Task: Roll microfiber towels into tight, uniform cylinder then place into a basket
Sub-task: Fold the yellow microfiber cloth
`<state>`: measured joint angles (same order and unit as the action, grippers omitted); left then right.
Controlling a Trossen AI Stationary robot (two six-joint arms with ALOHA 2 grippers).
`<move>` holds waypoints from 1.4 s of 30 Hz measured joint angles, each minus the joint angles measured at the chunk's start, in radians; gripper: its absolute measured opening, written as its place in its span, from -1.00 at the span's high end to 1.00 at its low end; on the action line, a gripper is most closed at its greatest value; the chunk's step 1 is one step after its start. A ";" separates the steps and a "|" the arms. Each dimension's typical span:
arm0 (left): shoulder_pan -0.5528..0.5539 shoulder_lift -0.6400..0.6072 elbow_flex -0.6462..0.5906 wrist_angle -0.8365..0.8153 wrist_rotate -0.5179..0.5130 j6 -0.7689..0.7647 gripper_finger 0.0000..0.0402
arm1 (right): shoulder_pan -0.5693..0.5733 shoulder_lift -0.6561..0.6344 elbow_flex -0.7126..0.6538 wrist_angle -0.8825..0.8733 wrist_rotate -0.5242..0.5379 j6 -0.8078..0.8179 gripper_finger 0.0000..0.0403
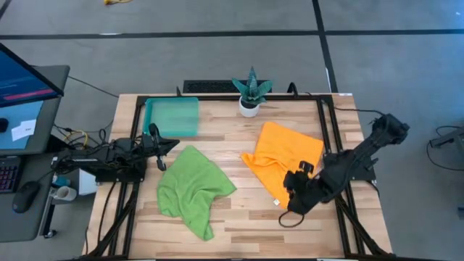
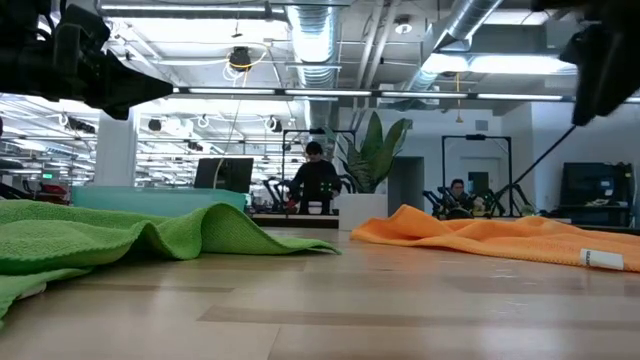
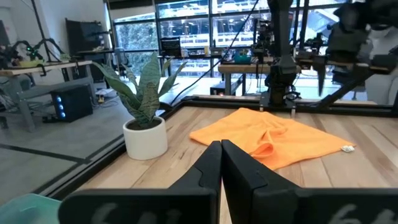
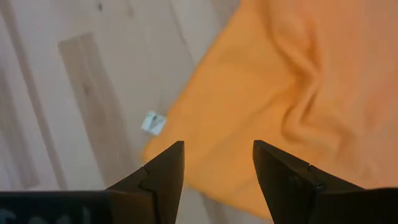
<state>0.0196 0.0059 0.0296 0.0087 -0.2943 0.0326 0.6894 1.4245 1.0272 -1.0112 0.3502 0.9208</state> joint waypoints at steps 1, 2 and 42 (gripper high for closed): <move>0.000 0.000 0.000 0.000 0.000 0.000 1.00 | 0.013 0.024 0.007 0.003 -0.007 0.010 -0.06; 0.000 0.000 0.000 0.000 0.000 0.000 1.00 | 0.026 0.047 0.012 0.006 -0.009 0.025 -0.06; 0.000 0.000 0.000 -0.010 0.079 -0.080 1.00 | -0.049 0.434 0.028 0.158 -0.195 0.171 0.13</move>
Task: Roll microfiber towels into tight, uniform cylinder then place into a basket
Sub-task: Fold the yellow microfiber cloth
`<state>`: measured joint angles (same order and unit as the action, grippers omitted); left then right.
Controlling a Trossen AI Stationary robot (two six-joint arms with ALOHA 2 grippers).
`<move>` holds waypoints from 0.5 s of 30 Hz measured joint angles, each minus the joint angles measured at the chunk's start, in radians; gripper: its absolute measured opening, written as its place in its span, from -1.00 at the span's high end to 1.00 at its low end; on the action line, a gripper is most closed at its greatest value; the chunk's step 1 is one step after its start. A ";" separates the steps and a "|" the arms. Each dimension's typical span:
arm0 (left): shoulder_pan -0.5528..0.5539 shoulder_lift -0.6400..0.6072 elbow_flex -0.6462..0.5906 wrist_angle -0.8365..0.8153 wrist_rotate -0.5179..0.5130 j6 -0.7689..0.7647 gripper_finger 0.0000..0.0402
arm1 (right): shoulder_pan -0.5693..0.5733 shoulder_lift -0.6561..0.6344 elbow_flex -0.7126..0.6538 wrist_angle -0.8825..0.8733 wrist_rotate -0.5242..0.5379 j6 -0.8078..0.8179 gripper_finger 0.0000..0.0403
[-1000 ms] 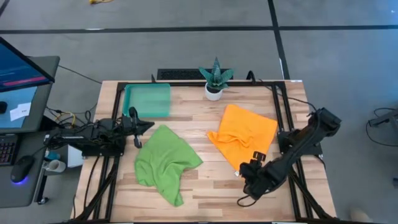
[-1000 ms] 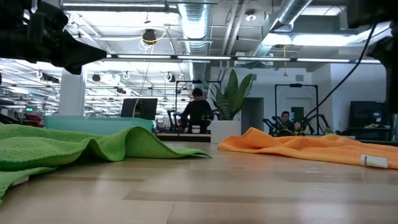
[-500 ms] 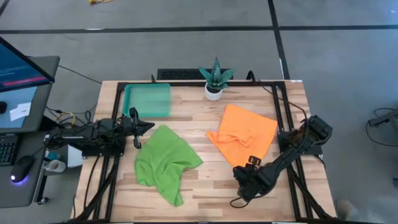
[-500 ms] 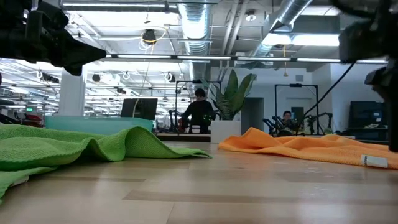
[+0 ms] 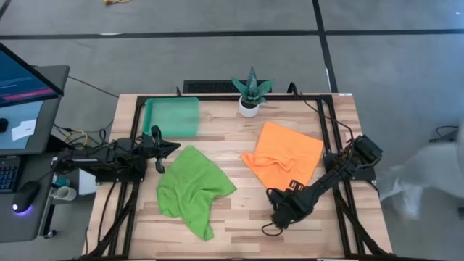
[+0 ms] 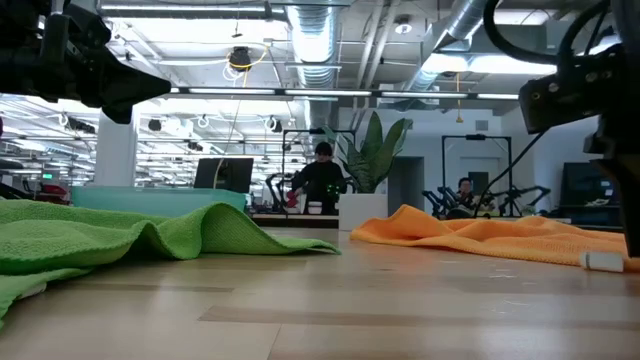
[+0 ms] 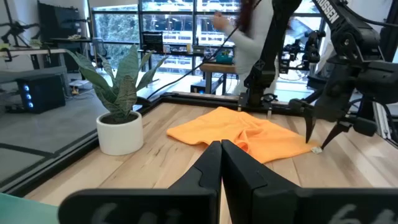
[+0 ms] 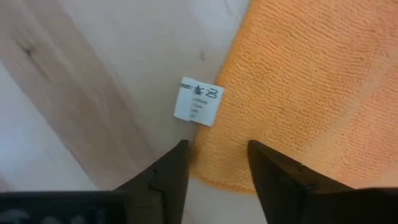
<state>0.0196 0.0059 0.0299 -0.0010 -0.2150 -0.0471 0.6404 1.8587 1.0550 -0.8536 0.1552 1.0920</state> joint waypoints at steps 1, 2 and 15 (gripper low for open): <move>0.000 0.000 0.000 0.000 0.000 0.000 1.00 | -0.003 0.000 0.000 -0.002 -0.003 0.000 0.19; 0.000 0.000 0.000 0.000 0.000 0.000 1.00 | -0.007 0.001 0.000 -0.003 -0.006 0.000 0.26; 0.000 0.000 -0.004 0.041 -0.010 0.087 1.00 | -0.015 0.001 0.026 -0.032 0.003 -0.027 0.94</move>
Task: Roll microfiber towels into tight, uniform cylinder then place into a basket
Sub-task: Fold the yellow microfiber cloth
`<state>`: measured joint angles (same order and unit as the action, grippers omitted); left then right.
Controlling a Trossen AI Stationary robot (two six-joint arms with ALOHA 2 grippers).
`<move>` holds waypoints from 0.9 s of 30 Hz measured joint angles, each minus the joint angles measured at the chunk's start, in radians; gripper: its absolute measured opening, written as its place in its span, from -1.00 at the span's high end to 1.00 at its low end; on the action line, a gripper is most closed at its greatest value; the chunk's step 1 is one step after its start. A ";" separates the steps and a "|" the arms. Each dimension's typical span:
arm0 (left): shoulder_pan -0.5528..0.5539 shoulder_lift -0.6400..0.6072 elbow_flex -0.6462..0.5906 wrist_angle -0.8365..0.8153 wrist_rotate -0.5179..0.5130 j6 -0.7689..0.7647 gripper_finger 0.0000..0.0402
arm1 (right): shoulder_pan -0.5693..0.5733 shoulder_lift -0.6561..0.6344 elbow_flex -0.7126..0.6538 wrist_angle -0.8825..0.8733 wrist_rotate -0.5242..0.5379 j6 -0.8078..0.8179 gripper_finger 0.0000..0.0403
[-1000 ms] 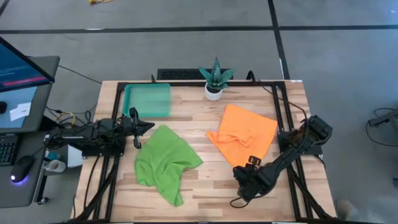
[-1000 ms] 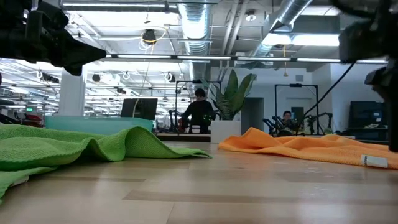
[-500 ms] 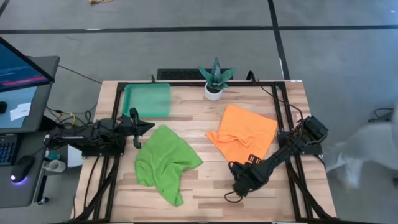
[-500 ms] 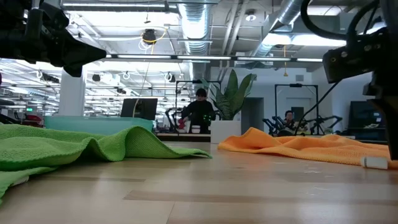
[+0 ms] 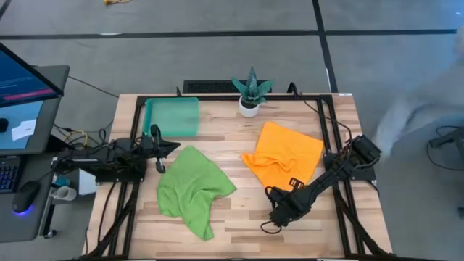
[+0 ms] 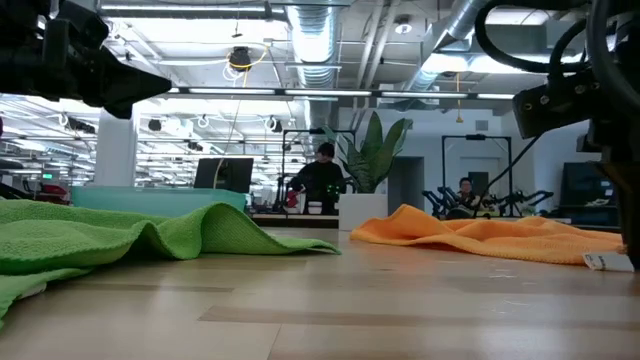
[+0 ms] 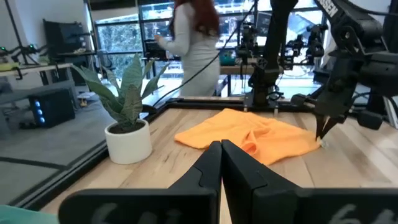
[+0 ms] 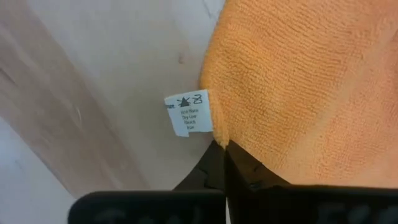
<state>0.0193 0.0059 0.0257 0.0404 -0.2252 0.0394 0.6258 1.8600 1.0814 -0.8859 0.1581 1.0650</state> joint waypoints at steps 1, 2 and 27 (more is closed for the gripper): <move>0.000 0.000 0.000 0.010 0.000 0.001 1.00 | 0.000 0.002 0.012 -0.009 0.000 -0.001 0.92; 0.000 0.000 0.000 0.016 0.000 0.001 1.00 | 0.001 0.006 0.024 -0.016 0.002 -0.002 0.90; 0.000 0.000 0.003 0.053 -0.014 -0.104 0.39 | -0.006 0.000 0.219 -0.005 0.026 -0.131 0.95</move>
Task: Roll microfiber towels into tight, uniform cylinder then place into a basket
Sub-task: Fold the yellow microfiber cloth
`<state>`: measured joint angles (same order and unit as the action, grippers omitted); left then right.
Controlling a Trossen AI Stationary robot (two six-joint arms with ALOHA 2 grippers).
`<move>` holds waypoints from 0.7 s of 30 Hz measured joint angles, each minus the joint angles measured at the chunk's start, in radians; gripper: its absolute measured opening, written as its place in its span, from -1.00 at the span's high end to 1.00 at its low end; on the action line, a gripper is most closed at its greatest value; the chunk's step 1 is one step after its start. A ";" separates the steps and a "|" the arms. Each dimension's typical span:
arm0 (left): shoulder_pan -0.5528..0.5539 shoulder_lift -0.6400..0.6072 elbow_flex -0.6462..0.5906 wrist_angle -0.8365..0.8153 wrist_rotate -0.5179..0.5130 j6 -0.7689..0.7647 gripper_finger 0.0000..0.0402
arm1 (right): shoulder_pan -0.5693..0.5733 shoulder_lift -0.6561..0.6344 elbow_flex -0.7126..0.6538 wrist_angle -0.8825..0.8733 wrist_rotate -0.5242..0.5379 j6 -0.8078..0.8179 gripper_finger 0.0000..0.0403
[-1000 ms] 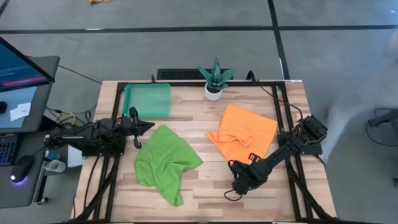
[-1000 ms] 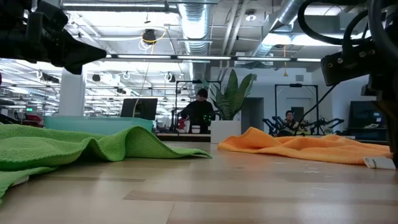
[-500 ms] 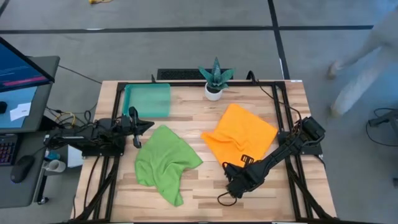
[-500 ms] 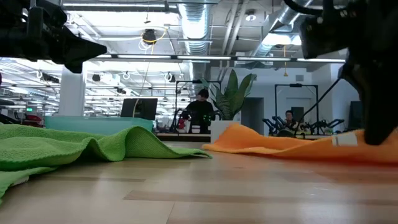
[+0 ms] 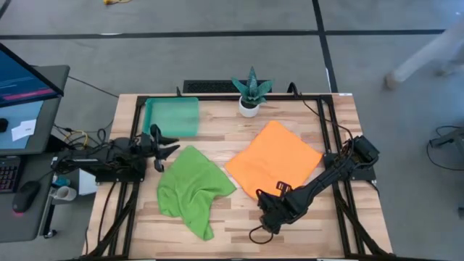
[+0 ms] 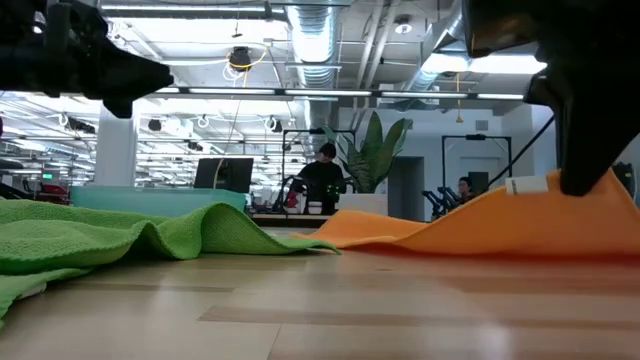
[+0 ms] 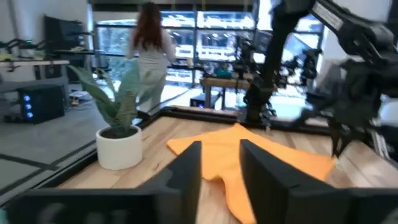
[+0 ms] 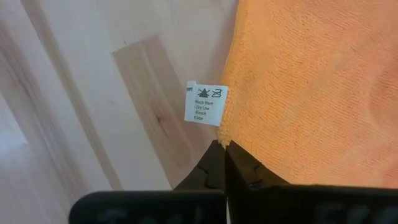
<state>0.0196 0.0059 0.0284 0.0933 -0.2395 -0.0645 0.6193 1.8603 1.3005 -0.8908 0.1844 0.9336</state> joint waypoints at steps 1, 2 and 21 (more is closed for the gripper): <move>0.000 0.000 0.000 0.016 -0.015 -0.011 0.31 | -0.002 -0.001 0.004 -0.002 0.000 0.000 0.94; 0.000 0.000 0.000 0.035 -0.029 -0.035 0.23 | -0.006 -0.001 0.007 -0.007 0.000 0.000 0.93; 0.000 0.387 -0.018 0.408 0.003 -0.006 -0.01 | -0.020 -0.002 0.123 -0.160 0.135 -0.053 0.93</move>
<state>0.0196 0.3927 0.0109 0.5014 -0.2365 -0.0701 0.5995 1.8580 1.4239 -1.0508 0.3195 0.8806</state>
